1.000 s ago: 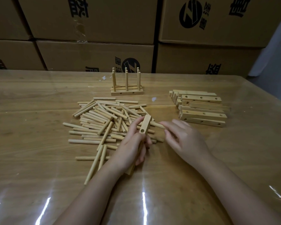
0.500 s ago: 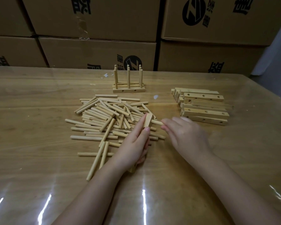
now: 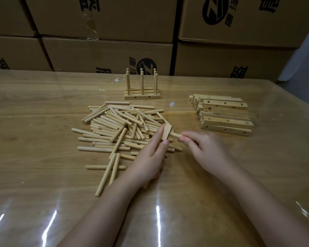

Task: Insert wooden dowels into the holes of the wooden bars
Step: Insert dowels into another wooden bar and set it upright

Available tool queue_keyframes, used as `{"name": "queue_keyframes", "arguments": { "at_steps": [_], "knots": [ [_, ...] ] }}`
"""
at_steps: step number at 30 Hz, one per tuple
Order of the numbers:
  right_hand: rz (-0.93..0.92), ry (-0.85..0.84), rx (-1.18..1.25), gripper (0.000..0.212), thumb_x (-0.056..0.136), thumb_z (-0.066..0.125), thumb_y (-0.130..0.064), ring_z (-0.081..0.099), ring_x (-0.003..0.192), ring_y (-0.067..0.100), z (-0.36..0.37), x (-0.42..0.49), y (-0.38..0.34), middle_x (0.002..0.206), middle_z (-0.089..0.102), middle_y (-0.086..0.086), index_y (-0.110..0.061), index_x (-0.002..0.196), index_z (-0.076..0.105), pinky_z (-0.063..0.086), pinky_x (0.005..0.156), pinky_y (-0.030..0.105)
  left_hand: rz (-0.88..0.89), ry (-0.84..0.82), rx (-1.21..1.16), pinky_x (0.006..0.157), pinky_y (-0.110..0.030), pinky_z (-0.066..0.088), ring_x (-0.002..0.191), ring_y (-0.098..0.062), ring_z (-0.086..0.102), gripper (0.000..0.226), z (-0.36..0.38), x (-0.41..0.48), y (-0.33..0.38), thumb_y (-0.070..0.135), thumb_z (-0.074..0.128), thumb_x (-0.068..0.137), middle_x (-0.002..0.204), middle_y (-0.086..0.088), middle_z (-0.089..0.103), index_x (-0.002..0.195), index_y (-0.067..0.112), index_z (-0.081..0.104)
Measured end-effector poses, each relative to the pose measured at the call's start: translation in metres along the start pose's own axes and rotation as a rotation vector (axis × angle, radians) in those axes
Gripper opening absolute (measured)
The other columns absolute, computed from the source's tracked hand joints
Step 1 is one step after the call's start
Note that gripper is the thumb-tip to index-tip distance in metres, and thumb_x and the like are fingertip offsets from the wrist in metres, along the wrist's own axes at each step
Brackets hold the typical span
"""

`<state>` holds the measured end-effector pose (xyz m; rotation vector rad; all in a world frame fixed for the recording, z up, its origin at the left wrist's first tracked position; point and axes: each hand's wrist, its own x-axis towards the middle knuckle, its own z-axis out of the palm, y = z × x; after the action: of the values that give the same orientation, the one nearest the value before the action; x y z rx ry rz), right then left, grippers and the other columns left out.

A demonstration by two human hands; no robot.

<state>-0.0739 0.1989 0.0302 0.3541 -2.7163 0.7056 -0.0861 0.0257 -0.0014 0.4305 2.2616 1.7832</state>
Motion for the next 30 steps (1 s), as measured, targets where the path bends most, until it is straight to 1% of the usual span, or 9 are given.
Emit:
{"name": "queue_keyframes", "arguments": {
  "at_steps": [3, 5, 7, 13, 19, 22, 25, 27, 30],
  "knots": [
    [0.065, -0.059, 0.068, 0.024, 0.093, 0.048, -0.039, 0.052, 0.059, 0.001, 0.0, 0.001, 0.003, 0.068, 0.064, -0.012, -0.033, 0.105, 0.068, 0.04, 0.054, 0.022, -0.01, 0.009, 0.026, 0.057, -0.038, 0.051, 0.069, -0.014, 0.065, 0.051, 0.0, -0.001, 0.001, 0.042, 0.039, 0.098, 0.083, -0.015, 0.059, 0.143, 0.055, 0.019],
    [0.099, -0.091, 0.105, 0.021, 0.093, 0.047, -0.04, 0.051, 0.056, 0.0, 0.0, 0.0, 0.004, 0.061, 0.06, -0.013, -0.037, 0.098, 0.067, 0.034, 0.05, 0.019, -0.026, 0.021, 0.052, 0.083, -0.057, 0.049, 0.105, -0.034, 0.062, 0.051, 0.001, -0.001, 0.002, 0.041, 0.038, 0.099, 0.118, -0.019, 0.06, 0.144, 0.053, 0.018],
    [0.125, -0.114, 0.142, 0.02, 0.093, 0.046, -0.04, 0.049, 0.055, -0.001, -0.001, 0.0, 0.003, 0.056, 0.057, -0.01, -0.041, 0.086, 0.065, 0.03, 0.048, 0.018, -0.044, 0.016, 0.089, 0.1, -0.066, 0.028, 0.127, -0.047, 0.033, 0.052, 0.001, -0.001, 0.002, 0.04, 0.037, 0.099, 0.139, -0.029, 0.034, 0.145, 0.05, 0.016],
    [0.209, -0.195, 0.217, 0.027, 0.092, 0.046, -0.042, 0.058, 0.069, 0.027, -0.006, 0.004, 0.0, 0.072, 0.065, 0.01, -0.032, 0.077, 0.066, 0.043, 0.06, 0.034, -0.043, 0.032, 0.135, 0.099, -0.066, 0.03, 0.126, -0.048, 0.033, 0.051, 0.004, -0.002, 0.006, 0.039, 0.037, 0.1, 0.138, -0.029, 0.035, 0.146, 0.046, 0.017],
    [0.316, -0.224, 0.372, 0.027, 0.093, 0.048, -0.041, 0.06, 0.081, 0.014, -0.007, 0.001, 0.0, 0.081, 0.068, -0.006, -0.031, 0.079, 0.069, 0.044, 0.068, 0.029, -0.056, 0.019, 0.172, 0.098, -0.063, 0.035, 0.124, -0.049, 0.037, 0.053, 0.006, -0.001, 0.006, 0.04, 0.036, 0.099, 0.135, -0.03, 0.039, 0.147, 0.046, 0.014],
    [0.246, -0.226, 0.207, 0.027, 0.095, 0.04, -0.043, 0.059, 0.073, 0.019, -0.002, 0.001, -0.001, 0.076, 0.065, 0.0, -0.033, 0.085, 0.064, 0.046, 0.065, 0.038, -0.071, 0.029, 0.151, 0.102, -0.063, 0.03, 0.127, -0.048, 0.033, 0.052, 0.005, 0.001, 0.005, 0.041, 0.035, 0.1, 0.139, -0.029, 0.036, 0.147, 0.047, 0.014],
    [0.035, -0.103, -0.229, 0.031, 0.097, 0.034, -0.042, 0.057, 0.079, 0.014, 0.001, 0.002, -0.002, 0.084, 0.063, -0.01, -0.03, 0.102, 0.062, 0.036, 0.058, 0.03, -0.068, 0.069, 0.141, 0.103, -0.061, 0.03, 0.129, -0.045, 0.035, 0.051, 0.006, 0.004, 0.004, 0.041, 0.034, 0.1, 0.14, -0.028, 0.037, 0.147, 0.046, 0.015],
    [-0.118, 0.005, -0.459, 0.029, 0.096, 0.041, -0.035, 0.057, 0.084, 0.018, 0.003, 0.004, -0.004, 0.09, 0.064, -0.005, -0.021, 0.103, 0.065, 0.036, 0.059, 0.028, -0.067, 0.084, 0.112, 0.103, -0.061, 0.03, 0.129, -0.044, 0.036, 0.05, 0.006, 0.004, 0.004, 0.04, 0.034, 0.1, 0.141, -0.027, 0.037, 0.147, 0.046, 0.016],
    [-0.144, 0.088, -0.518, 0.019, 0.091, 0.056, -0.027, 0.059, 0.074, 0.023, 0.011, 0.002, -0.013, 0.082, 0.063, 0.003, -0.012, 0.095, 0.068, 0.041, 0.05, 0.031, -0.086, 0.084, 0.085, 0.102, -0.062, 0.033, 0.128, -0.044, 0.04, 0.049, 0.006, 0.004, 0.006, 0.041, 0.034, 0.1, 0.139, -0.026, 0.041, 0.147, 0.044, 0.018]
  ]
}}
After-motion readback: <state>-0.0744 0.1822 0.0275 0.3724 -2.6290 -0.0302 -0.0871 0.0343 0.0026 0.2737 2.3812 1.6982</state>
